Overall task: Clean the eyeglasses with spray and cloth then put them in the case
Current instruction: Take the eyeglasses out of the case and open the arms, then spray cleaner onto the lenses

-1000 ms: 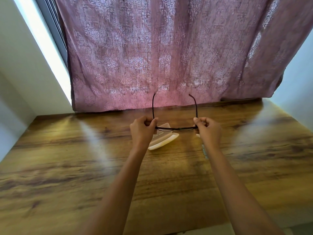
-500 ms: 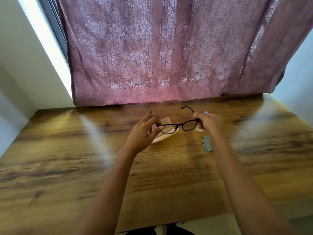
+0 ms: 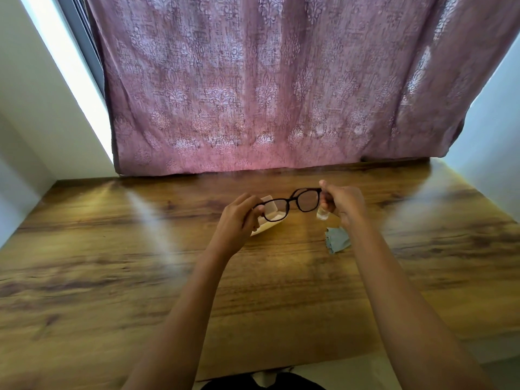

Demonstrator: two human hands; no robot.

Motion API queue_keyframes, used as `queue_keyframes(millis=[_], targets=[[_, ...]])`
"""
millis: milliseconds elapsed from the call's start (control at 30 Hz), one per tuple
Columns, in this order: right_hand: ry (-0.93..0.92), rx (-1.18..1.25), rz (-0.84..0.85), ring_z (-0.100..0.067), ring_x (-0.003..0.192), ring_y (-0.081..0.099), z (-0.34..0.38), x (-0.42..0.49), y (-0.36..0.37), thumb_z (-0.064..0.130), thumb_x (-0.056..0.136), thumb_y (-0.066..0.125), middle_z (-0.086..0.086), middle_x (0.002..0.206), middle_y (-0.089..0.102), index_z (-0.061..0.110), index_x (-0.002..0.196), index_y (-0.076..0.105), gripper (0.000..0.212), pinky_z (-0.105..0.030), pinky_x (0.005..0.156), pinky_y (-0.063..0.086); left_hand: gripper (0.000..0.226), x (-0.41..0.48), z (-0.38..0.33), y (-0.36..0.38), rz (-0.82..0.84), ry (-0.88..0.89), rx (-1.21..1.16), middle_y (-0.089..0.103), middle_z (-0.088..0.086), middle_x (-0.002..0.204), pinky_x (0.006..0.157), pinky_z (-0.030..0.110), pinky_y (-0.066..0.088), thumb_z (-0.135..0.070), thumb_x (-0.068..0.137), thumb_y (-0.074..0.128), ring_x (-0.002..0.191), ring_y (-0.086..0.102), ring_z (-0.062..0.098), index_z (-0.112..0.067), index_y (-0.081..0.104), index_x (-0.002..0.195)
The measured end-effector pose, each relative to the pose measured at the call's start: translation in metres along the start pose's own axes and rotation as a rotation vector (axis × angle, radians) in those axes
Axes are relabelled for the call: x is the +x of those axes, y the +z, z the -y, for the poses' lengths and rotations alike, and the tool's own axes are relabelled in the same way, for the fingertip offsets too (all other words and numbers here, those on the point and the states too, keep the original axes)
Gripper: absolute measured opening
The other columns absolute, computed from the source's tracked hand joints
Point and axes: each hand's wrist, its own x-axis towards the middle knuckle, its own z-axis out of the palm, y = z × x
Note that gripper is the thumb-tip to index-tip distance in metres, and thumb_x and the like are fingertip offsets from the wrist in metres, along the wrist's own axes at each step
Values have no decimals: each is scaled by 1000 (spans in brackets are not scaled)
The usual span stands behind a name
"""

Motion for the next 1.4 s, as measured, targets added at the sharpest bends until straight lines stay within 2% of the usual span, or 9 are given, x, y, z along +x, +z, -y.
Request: queue_keyframes(millis=[100, 200, 333, 467, 733, 833, 1033, 1233, 1400], targets=[[-31, 77, -23, -10, 47, 53, -4, 8, -11, 11, 86, 61, -6, 62, 62, 0, 78, 67, 14, -23, 57, 48, 21, 3, -7, 7, -86, -91, -62, 53, 2, 70, 53, 10, 43, -10, 96, 41, 52, 57, 5, -12, 48, 76], [-101, -13, -182, -13, 57, 56, -23, 24, -21, 3, 81, 58, -4, 66, 63, 7, 81, 70, 14, -30, 67, 52, 24, 10, -9, 15, -127, -222, -158, 54, 16, 75, 46, 26, 52, -8, 98, 39, 48, 58, 14, 2, 49, 79], [-93, -183, -273, -21, 80, 60, -50, 41, -21, 7, 81, 59, -6, 91, 66, 9, 98, 66, 19, -34, 77, 48, 26, 19, -6, 32, -185, -282, -160, 52, 3, 65, 43, 38, 50, -11, 98, 38, 47, 56, 23, -3, 49, 76], [-100, -270, -243, -24, 94, 60, -63, 53, -16, 7, 81, 63, -9, 108, 64, 8, 110, 59, 29, -31, 78, 44, 32, 25, -9, 45, -202, -295, -145, 52, 2, 61, 43, 37, 47, -12, 99, 37, 47, 53, 23, -21, 46, 70], [-147, -443, -139, -32, 113, 53, -76, 80, -5, 12, 82, 64, -15, 127, 54, 8, 130, 46, 52, -36, 89, 43, 29, 25, -6, 53, -294, -335, -166, 51, 6, 55, 43, 37, 45, -14, 99, 36, 44, 49, 18, -11, 47, 73], [-134, -486, -105, -34, 109, 54, -81, 90, 1, 14, 81, 65, -17, 121, 58, 7, 124, 50, 47, -39, 90, 43, 29, 25, -3, 51, -319, -360, -174, 52, 7, 56, 44, 42, 47, -17, 99, 36, 46, 51, 24, -2, 50, 79], [-169, -454, -99, -36, 109, 53, -90, 82, 8, 14, 89, 55, -18, 118, 58, 3, 121, 48, 35, -38, 87, 40, 27, 22, -3, 43, -352, -369, -191, 51, 9, 57, 45, 45, 47, -17, 100, 37, 48, 52, 32, -3, 50, 80], [-476, -180, -22, -7, 66, 49, -85, 41, 9, 26, 94, 49, 8, 75, 50, 13, 97, 45, 14, -31, 64, 39, 28, 18, -3, 42, -351, -400, -247, 51, 5, 57, 47, 43, 46, -20, 100, 36, 50, 50, 30, -10, 49, 77], [-648, -29, 61, -6, 47, 50, -71, -2, 7, 24, 93, 50, 2, 69, 53, 16, 107, 44, 17, -26, 44, 44, 30, 13, -6, 45, -347, -390, -266, 51, 5, 55, 43, 31, 42, -20, 100, 35, 46, 49, 21, -6, 50, 78]])
